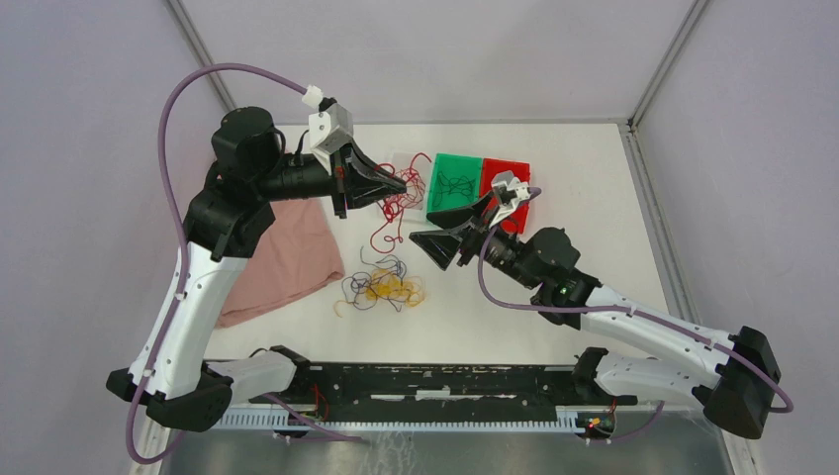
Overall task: Untangle the cables
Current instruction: Untie the cable.
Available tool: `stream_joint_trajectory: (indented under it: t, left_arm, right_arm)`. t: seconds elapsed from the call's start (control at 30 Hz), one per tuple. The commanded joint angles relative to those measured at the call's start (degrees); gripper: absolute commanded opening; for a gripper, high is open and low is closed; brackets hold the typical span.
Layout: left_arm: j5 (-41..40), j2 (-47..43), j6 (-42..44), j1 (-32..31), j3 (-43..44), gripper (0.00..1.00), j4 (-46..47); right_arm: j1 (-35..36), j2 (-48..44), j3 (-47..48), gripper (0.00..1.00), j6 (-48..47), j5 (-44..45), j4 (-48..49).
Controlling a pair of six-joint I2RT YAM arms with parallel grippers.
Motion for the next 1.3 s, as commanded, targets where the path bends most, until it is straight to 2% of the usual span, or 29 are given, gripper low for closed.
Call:
stream_joint_trajectory:
  t: [0.0, 0.17, 0.47, 0.7, 0.9, 1.27]
  left_arm:
    - [-4.4, -1.7, 2.7, 0.0, -1.0, 0.04, 1.1]
    - [-1.7, -1.9, -1.6, -0.1, -2.5, 0.04, 3.3]
    - [4.4, -2.3, -4.3, -0.1, -2.4, 0.04, 3.2]
    - [7.7, -1.5, -8.9, -0.1, -1.2, 0.04, 4.8]
    - [8.9, -1.6, -10.6, -0.1, -1.0, 0.04, 5.6]
    - [7.6, -1.0, -7.6, -0.1, -1.6, 0.03, 5.0]
  right_arm:
    - [0.8, 0.5, 6.0, 0.74, -3.8, -1.1, 0.4]
    - [2.6, 6.7, 13.0, 0.71, -9.2, 4.9, -3.5]
    - [3.9, 11.9, 15.5, 0.65, -12.6, 8.9, -1.3]
    - [4.7, 11.5, 15.2, 0.55, -14.2, 15.3, -2.4]
    - [4.8, 10.6, 14.2, 0.54, -14.0, 16.1, -1.6]
    - [4.9, 8.4, 11.6, 0.54, -12.6, 15.3, -1.7]
